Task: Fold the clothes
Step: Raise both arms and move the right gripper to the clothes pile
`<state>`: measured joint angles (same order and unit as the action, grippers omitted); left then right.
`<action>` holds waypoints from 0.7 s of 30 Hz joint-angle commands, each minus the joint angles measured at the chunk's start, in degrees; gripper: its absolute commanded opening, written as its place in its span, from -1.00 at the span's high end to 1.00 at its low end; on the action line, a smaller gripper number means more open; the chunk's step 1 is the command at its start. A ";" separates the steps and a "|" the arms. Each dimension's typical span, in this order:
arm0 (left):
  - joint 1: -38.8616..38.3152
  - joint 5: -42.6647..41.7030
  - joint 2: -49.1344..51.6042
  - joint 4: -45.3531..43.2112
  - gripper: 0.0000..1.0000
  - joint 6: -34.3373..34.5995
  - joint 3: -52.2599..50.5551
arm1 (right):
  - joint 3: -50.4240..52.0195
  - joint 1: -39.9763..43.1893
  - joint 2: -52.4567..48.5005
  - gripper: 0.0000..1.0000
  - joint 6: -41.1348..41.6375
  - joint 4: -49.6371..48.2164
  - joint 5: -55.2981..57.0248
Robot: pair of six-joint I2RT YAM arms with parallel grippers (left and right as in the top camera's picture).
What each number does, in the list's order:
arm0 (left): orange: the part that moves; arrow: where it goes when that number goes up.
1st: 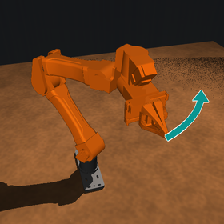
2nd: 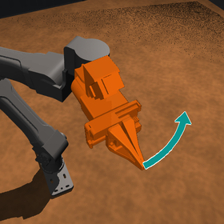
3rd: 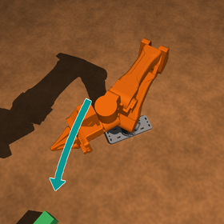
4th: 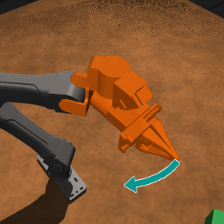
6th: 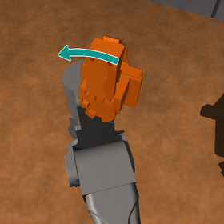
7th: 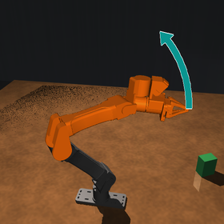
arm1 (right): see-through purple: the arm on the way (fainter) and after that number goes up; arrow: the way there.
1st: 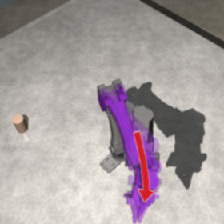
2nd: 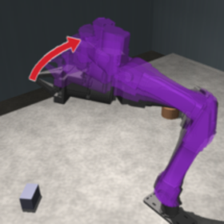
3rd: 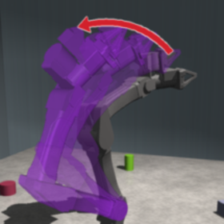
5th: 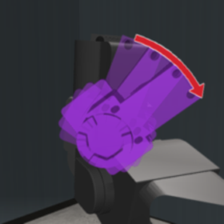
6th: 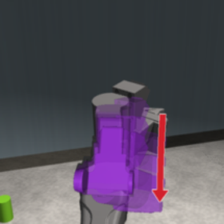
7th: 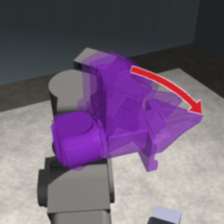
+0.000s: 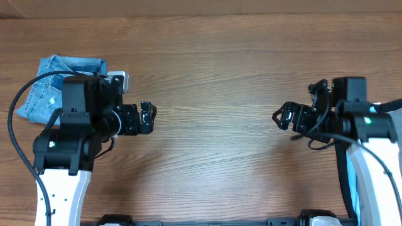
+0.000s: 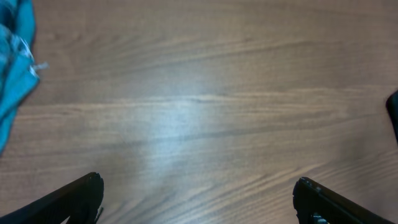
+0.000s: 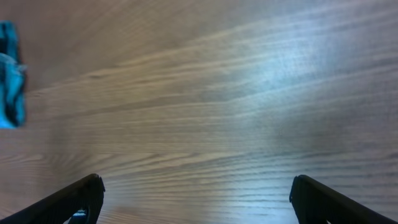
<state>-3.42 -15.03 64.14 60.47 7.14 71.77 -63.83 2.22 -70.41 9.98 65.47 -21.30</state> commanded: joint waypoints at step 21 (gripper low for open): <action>-0.37 0.61 1.07 2.51 -1.00 -3.52 1.53 | -8.57 33.90 -30.12 -0.48 12.74 -12.90 17.90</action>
<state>-3.42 -14.76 65.17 63.05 5.32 71.83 -71.35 36.16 -97.71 22.39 53.21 -3.64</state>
